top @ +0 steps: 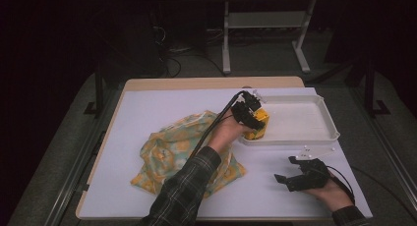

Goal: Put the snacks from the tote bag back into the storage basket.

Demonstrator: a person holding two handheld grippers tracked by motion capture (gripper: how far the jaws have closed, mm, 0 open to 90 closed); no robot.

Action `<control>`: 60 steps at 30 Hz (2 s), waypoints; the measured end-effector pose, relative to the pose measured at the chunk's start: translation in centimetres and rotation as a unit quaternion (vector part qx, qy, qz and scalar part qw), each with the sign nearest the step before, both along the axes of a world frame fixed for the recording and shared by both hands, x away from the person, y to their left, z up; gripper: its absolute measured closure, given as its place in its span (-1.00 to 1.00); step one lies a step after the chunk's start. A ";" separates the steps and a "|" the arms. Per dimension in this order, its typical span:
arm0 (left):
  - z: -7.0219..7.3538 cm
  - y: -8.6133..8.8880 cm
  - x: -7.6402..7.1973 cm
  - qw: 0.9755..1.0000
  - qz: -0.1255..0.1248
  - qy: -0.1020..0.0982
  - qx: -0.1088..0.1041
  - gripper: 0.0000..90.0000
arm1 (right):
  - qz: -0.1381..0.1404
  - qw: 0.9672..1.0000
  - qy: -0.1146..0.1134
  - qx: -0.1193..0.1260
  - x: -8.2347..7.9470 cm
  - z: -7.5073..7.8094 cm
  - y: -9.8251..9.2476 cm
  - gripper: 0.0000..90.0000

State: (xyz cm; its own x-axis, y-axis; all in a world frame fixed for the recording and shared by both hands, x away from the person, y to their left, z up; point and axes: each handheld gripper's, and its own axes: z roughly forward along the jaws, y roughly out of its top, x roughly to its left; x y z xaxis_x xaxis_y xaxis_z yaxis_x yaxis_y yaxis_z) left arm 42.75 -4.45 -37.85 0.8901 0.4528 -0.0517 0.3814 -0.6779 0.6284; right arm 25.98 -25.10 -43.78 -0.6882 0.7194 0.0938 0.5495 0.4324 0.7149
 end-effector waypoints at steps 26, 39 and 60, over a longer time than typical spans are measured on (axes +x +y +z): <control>-0.5 1.2 -0.4 1.000 0.013 -0.003 0.003 -0.21 | 0.003 1.000 0.001 0.000 0.4 -0.1 0.1 -0.70; 1.5 2.8 -1.7 1.000 0.008 0.008 0.001 -0.50 | 0.001 1.000 0.000 -0.004 0.2 0.0 0.1 -0.70; 3.7 10.0 -5.1 1.000 0.009 -0.021 -0.008 -0.61 | -0.002 1.000 0.003 -0.015 0.0 -0.1 0.3 -0.69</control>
State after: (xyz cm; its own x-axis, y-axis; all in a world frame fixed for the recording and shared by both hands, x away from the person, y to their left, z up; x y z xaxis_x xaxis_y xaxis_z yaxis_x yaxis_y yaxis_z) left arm 37.69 5.52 -34.12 0.8832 0.4684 -0.0219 0.3669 -0.6613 0.6543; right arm 26.01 -24.78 -43.88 -0.6845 0.7250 0.0764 0.5554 0.4508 0.6987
